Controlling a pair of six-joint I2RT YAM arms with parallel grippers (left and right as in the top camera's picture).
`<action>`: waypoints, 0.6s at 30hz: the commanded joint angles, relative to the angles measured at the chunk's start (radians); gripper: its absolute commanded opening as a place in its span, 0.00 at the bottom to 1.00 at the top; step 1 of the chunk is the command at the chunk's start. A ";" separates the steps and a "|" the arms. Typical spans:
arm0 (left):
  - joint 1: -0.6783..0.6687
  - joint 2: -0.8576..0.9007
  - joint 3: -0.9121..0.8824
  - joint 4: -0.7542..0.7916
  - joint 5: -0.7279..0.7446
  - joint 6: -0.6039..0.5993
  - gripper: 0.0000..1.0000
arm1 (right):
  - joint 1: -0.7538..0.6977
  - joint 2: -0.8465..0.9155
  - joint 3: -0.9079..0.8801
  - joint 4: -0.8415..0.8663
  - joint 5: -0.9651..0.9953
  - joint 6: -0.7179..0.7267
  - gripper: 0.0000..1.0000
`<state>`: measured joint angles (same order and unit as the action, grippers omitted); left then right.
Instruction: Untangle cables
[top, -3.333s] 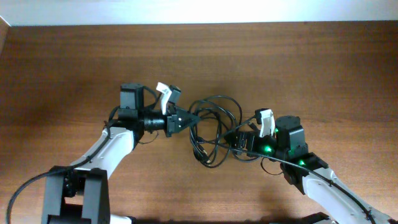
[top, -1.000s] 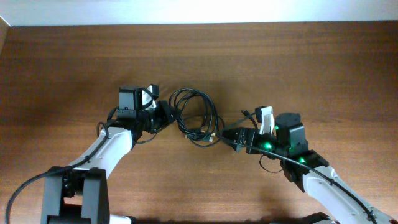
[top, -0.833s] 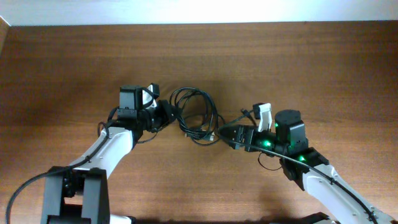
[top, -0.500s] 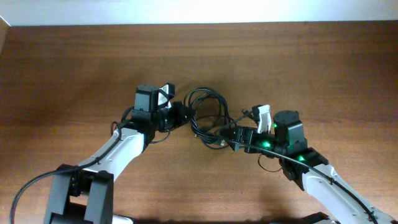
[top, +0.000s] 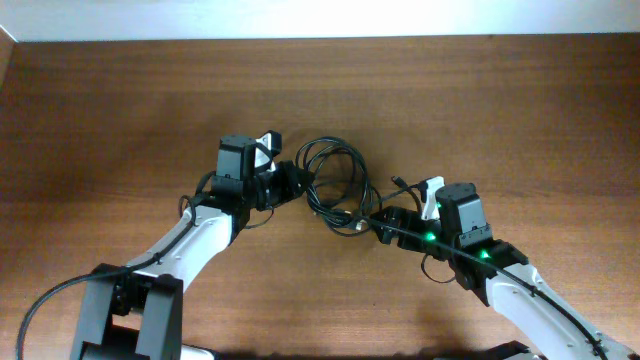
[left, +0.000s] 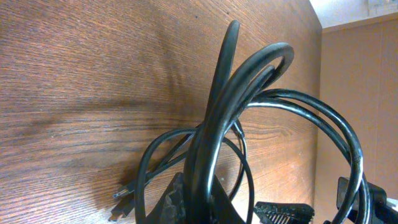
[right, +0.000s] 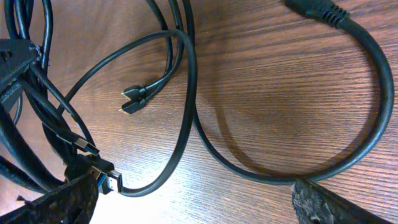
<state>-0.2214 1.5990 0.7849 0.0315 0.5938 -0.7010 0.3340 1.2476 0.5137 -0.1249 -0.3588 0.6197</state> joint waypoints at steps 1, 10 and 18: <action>0.000 0.003 0.001 0.013 0.012 -0.005 0.00 | 0.006 0.005 0.014 0.002 0.012 -0.013 0.99; 0.000 0.003 0.001 0.020 0.008 -0.002 0.00 | 0.007 0.005 0.014 0.283 -0.345 -0.013 0.99; 0.000 0.003 0.001 0.020 0.013 -0.002 0.00 | 0.007 0.005 0.014 0.282 -0.344 -0.013 0.99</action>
<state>-0.2214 1.5990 0.7849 0.0460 0.5934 -0.7010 0.3347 1.2484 0.5148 0.1547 -0.6777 0.6193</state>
